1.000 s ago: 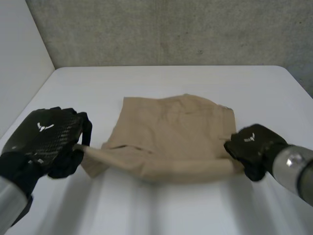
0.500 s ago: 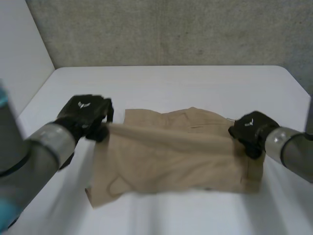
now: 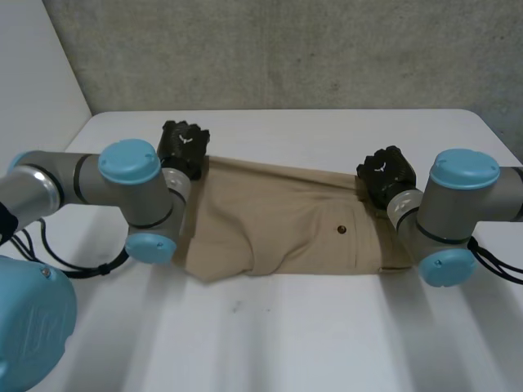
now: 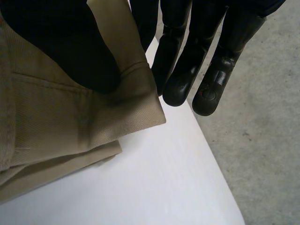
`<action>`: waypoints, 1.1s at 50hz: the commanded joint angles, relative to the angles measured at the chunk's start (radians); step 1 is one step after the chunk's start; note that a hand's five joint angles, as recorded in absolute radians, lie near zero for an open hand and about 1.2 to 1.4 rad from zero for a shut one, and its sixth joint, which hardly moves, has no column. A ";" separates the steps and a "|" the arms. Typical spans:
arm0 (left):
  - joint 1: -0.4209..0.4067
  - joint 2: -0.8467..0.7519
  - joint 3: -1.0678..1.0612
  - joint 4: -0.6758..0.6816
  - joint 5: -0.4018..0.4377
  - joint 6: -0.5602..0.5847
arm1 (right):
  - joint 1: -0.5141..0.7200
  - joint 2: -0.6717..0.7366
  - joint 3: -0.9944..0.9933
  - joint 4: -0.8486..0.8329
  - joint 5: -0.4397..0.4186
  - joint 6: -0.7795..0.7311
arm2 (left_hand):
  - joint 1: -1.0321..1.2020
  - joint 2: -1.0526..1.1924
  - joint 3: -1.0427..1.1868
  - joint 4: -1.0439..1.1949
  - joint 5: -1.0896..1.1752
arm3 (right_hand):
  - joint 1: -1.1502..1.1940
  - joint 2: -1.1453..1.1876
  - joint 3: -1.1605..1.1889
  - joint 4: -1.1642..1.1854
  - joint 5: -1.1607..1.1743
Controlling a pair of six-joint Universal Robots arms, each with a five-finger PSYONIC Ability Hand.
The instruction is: Fold the shorts.
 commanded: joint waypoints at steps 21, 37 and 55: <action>-0.086 0.444 -0.510 0.092 0.009 -0.091 | -0.014 -0.372 0.185 0.210 -0.053 0.372 | -0.890 -0.975 -0.966 -0.979 -0.939 | -0.761 -0.977 -0.987 -0.989 -0.954; -0.034 0.431 -0.635 -0.038 0.013 -0.129 | -0.107 -0.418 0.461 0.330 -0.168 0.510 | -0.861 -0.946 -0.937 -0.950 -0.910 | -0.312 -0.528 -0.538 -0.540 -0.505; 0.000 0.359 -0.675 -0.037 0.010 -0.119 | -0.130 -0.446 0.657 0.013 -0.145 0.411 | -0.861 -0.946 -0.937 -0.950 -0.910 | -0.206 -0.422 -0.431 -0.433 -0.399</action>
